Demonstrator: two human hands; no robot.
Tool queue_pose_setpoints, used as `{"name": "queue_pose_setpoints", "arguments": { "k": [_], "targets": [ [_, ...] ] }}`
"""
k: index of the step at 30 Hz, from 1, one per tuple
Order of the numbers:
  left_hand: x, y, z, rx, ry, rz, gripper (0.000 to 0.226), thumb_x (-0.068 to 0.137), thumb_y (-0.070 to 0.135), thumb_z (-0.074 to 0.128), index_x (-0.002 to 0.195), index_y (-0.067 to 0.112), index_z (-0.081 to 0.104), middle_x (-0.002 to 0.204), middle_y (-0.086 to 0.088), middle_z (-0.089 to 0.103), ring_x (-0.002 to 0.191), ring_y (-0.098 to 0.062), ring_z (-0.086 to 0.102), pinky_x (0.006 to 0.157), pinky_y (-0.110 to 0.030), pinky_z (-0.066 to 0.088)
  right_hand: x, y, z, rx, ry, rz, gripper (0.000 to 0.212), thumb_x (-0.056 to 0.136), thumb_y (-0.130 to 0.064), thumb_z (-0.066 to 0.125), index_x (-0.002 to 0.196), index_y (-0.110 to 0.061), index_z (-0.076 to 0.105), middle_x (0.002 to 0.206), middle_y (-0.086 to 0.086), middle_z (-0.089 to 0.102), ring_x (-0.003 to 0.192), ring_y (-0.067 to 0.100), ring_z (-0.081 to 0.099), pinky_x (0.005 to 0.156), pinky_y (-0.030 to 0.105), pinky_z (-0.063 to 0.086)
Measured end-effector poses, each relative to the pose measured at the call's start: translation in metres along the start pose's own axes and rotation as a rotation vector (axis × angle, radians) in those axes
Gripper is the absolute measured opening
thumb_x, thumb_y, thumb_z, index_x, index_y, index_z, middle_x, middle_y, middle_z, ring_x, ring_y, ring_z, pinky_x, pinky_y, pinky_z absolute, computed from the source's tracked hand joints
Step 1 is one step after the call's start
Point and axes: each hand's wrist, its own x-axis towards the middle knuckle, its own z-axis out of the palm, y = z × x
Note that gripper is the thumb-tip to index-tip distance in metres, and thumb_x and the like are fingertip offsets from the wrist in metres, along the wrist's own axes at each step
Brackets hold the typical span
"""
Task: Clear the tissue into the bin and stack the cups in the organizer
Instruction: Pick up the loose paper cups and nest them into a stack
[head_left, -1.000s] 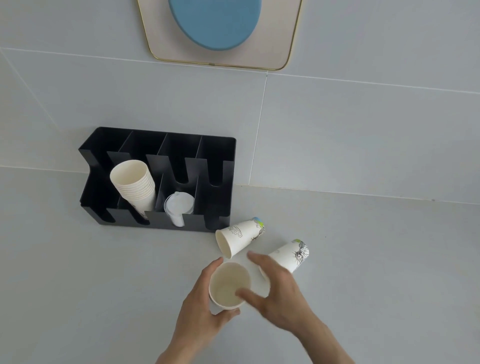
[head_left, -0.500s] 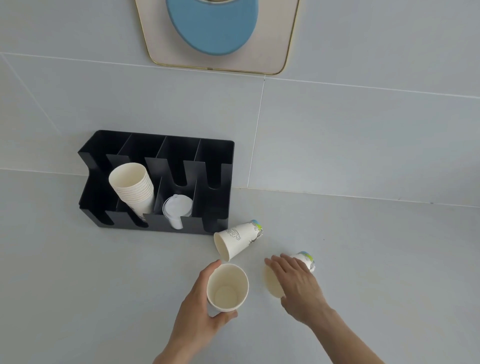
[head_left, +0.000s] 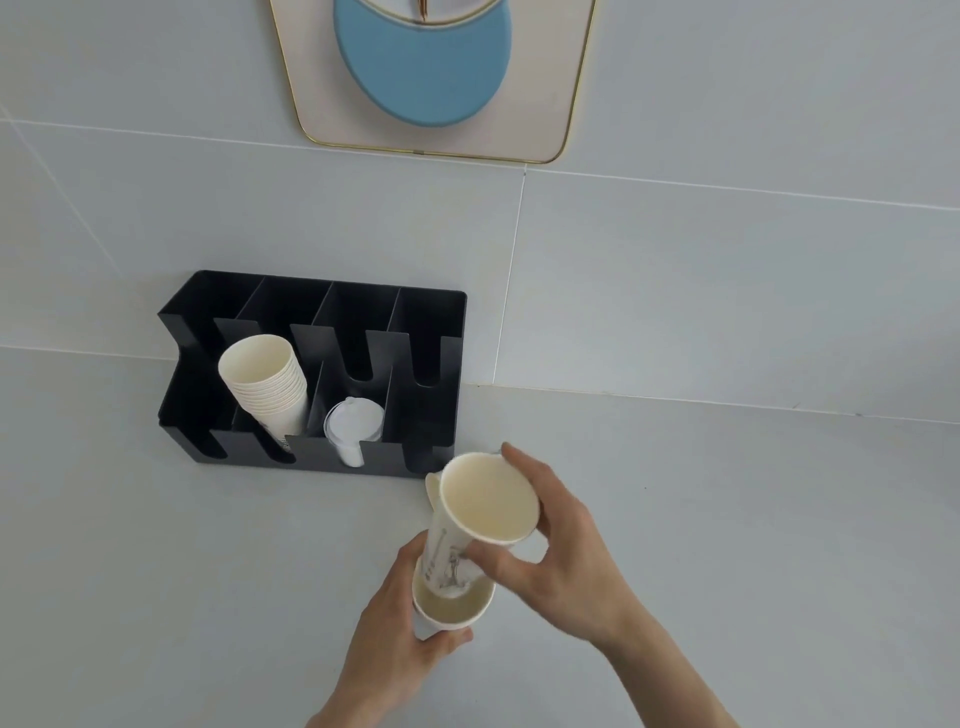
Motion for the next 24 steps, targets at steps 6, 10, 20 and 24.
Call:
{"name": "queue_pose_setpoints", "arguments": {
  "k": [6,10,20,24],
  "targets": [
    [0.001,-0.001,0.002,-0.01,0.018,-0.005,0.097,0.059,0.043,0.088,0.139,0.055,0.034,0.135,0.033,0.054,0.115,0.01,0.057,0.081,-0.02,0.052,-0.016,0.035,0.028,-0.261,-0.189,-0.043,0.098,0.075,-0.055,0.082,0.154,-0.024,0.034,0.142,-0.017,0.05,0.129,0.001,0.05,0.104,0.024,0.045],
    [0.001,-0.002,0.002,-0.031,0.009,-0.032,0.104,0.058,0.039,0.084,0.14,0.065,0.025,0.137,0.039,0.049,0.118,0.013,0.053,0.085,-0.017,0.049,-0.021,0.053,0.035,-0.372,-0.236,-0.045,0.097,0.079,-0.063,0.072,0.158,-0.028,0.027,0.153,-0.018,0.041,0.135,0.005,0.047,0.107,0.026,0.043],
    [-0.001,0.0,0.002,-0.038,0.016,-0.026,0.105,0.06,0.044,0.086,0.143,0.062,0.023,0.133,0.039,0.052,0.114,0.011,0.056,0.08,-0.016,0.049,-0.017,0.06,0.035,-0.344,-0.219,0.024,0.092,0.075,-0.068,0.072,0.153,-0.035,0.034,0.143,-0.024,0.05,0.127,-0.001,0.052,0.104,0.03,0.047],
    [-0.002,-0.001,0.002,-0.038,0.024,-0.015,0.105,0.059,0.045,0.091,0.142,0.058,0.028,0.135,0.035,0.052,0.115,0.009,0.055,0.083,-0.017,0.047,0.013,0.063,0.018,-0.349,-0.106,0.089,0.08,0.08,-0.062,0.073,0.148,-0.026,0.048,0.135,-0.014,0.062,0.121,0.001,0.059,0.101,0.03,0.049]
  ]
}}
